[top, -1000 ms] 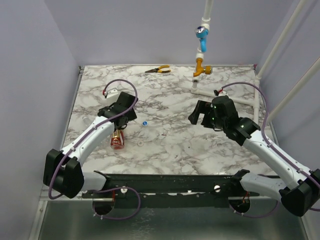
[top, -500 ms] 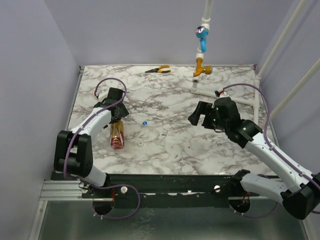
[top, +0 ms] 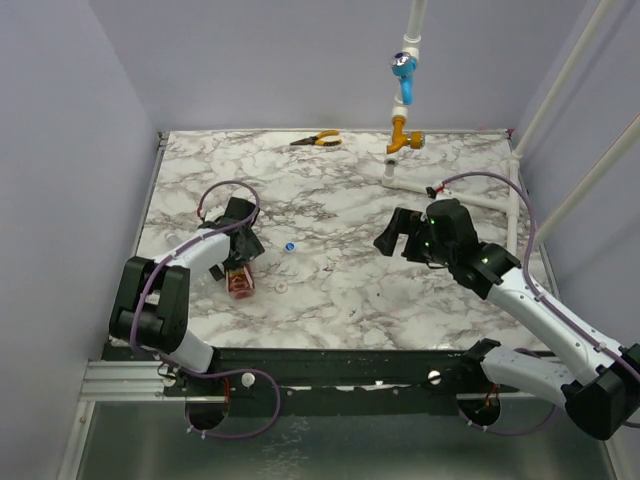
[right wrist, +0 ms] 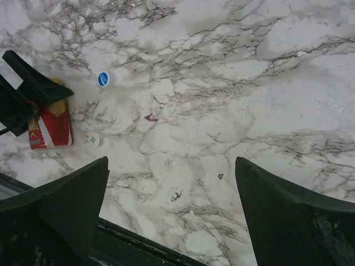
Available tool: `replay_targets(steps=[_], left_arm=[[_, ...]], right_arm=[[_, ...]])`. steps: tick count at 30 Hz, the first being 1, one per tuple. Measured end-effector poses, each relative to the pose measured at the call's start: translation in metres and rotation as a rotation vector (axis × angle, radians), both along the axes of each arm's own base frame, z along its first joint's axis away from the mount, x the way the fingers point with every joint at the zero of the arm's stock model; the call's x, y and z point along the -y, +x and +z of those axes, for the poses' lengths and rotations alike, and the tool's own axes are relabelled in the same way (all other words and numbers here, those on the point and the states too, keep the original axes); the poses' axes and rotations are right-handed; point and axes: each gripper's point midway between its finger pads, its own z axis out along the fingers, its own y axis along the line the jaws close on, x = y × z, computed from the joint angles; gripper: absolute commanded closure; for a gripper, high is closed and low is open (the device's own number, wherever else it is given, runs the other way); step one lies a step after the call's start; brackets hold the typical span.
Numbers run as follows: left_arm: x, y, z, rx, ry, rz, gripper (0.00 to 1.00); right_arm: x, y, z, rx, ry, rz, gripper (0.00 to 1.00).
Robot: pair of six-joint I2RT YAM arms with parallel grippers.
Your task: Screw on the bottle caps
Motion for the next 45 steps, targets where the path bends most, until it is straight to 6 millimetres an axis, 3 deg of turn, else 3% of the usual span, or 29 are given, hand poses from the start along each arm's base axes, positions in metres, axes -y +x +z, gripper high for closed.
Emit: replay_targets(steps=[3,7,12,16,21,24,29,35,45], left_arm=[[0.009,-0.009,-0.002,-0.002,-0.007,-0.011,0.11],[0.016,-0.012,0.002,0.017,-0.017,-0.020,0.27],[0.014,-0.012,0.010,0.035,-0.011,-0.024,0.45],[0.010,-0.015,0.017,0.035,0.009,-0.045,0.52],[0.008,-0.013,0.028,0.048,0.031,-0.068,0.53],[0.006,-0.012,0.038,0.063,0.040,-0.078,0.53],[0.004,-0.005,0.067,0.115,0.058,-0.096,0.53],[-0.001,-0.004,0.097,0.168,0.079,-0.116,0.51],[-0.009,-0.015,0.126,0.209,0.105,-0.129,0.50]], right_arm=[[-0.006,0.001,-0.004,-0.011,0.011,0.020,0.01],[-0.021,-0.002,-0.025,-0.062,-0.009,0.053,0.01],[-0.047,-0.016,-0.049,-0.112,-0.056,0.130,0.03],[-0.064,-0.023,-0.069,-0.144,-0.097,0.177,0.05],[-0.094,-0.026,-0.095,-0.176,-0.176,0.240,0.12],[-0.117,-0.025,-0.104,-0.170,-0.210,0.285,0.26],[-0.171,-0.020,-0.114,-0.130,-0.260,0.363,0.40],[-0.226,-0.021,-0.133,-0.104,-0.301,0.441,0.42],[-0.272,-0.008,-0.156,-0.085,-0.337,0.483,0.45]])
